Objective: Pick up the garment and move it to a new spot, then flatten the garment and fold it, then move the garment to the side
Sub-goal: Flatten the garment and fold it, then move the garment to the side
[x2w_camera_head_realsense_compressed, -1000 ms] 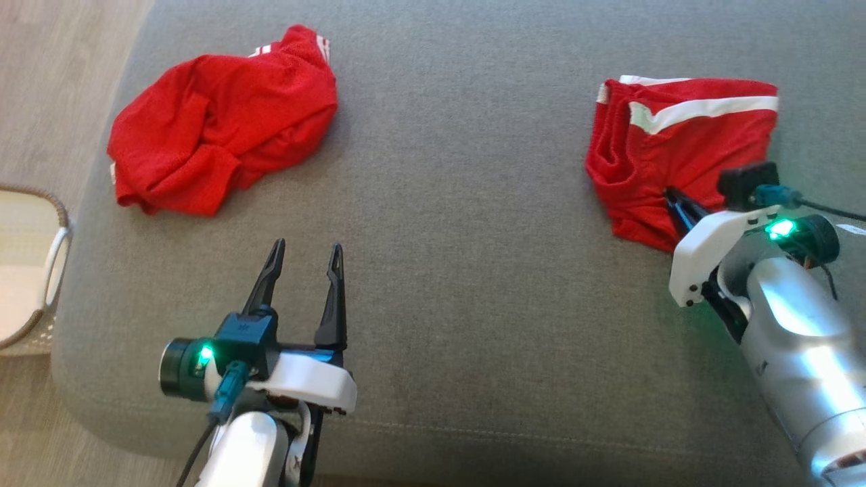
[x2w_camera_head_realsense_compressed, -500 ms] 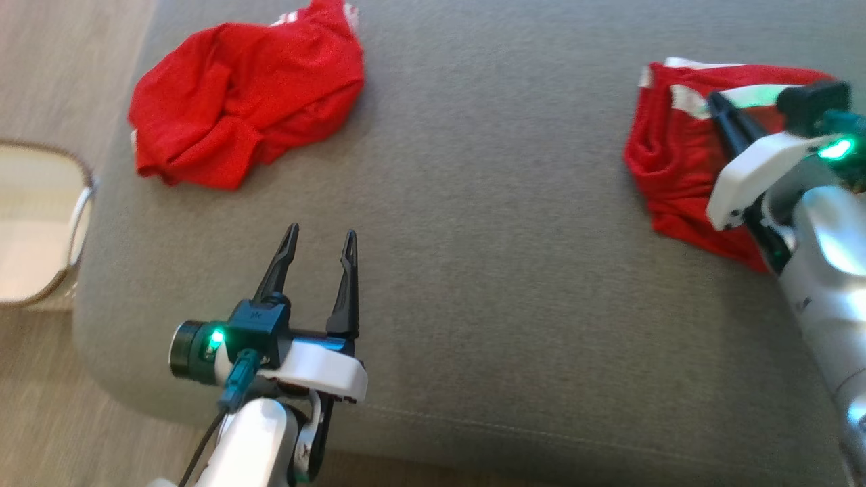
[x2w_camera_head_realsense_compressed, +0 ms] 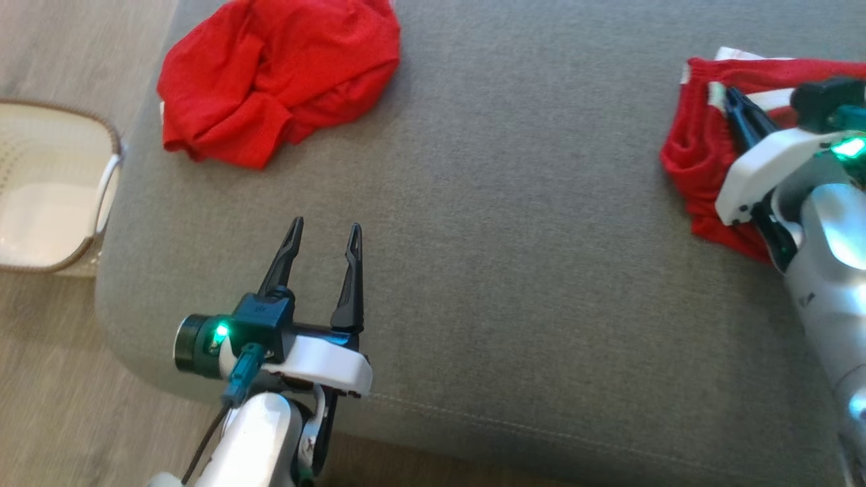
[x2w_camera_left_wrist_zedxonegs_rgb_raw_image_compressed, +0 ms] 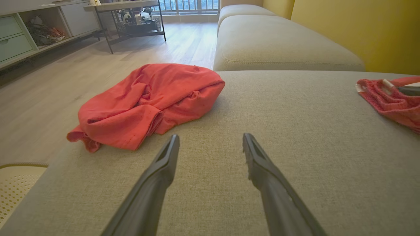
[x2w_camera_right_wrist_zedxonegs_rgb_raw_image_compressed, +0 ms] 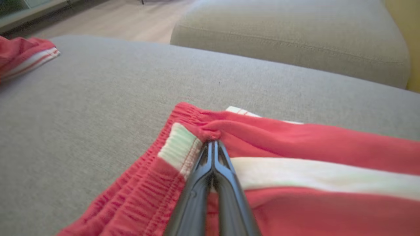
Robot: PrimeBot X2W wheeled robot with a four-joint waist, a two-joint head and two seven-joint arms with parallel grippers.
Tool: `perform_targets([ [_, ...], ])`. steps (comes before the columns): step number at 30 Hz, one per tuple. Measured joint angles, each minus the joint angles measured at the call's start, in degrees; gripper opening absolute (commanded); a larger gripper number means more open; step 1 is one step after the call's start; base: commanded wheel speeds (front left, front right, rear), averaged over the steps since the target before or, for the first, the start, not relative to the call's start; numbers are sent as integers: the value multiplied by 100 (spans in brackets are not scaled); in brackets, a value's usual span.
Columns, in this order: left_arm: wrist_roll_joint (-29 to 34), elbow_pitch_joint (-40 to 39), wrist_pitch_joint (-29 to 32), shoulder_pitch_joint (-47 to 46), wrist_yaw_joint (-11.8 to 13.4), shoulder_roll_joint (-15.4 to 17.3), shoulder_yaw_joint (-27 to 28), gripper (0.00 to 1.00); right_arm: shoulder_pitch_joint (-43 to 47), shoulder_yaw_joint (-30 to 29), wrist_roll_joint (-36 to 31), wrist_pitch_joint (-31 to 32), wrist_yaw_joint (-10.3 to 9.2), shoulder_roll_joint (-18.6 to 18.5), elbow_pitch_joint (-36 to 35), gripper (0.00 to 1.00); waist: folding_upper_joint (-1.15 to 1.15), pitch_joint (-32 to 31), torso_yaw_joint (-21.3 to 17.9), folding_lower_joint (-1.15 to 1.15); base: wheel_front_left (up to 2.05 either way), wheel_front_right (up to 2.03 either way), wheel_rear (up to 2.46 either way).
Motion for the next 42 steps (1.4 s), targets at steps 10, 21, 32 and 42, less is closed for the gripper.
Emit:
perform_targets([
  [10, 34, 45, 0, 18, -13, -4, 297, 100, 436, -242, 16, 15, 0, 147, -905, 0, 0, -463, -539, 0, 0, 0, 0],
  [21, 78, 31, 0, 606, -65, 0, 875, 100, 2117, -1060, -375, 16, 0, 527, -2695, 0, 0, -1354, -1339, -1, 0, 0, 0],
  [32, -81, -91, 0, 1103, -115, 0, 1115, 100, 3529, -1543, -857, 16, 0, 1102, -3956, 100, 0, -1845, -1871, -1, 0, 0, 0],
  [42, -78, -140, 0, 1334, -114, 1, 1192, 100, 4239, -1782, -965, 16, 0, 1290, -4224, 100, 0, -1952, -1877, -1, 0, 0, 0],
])
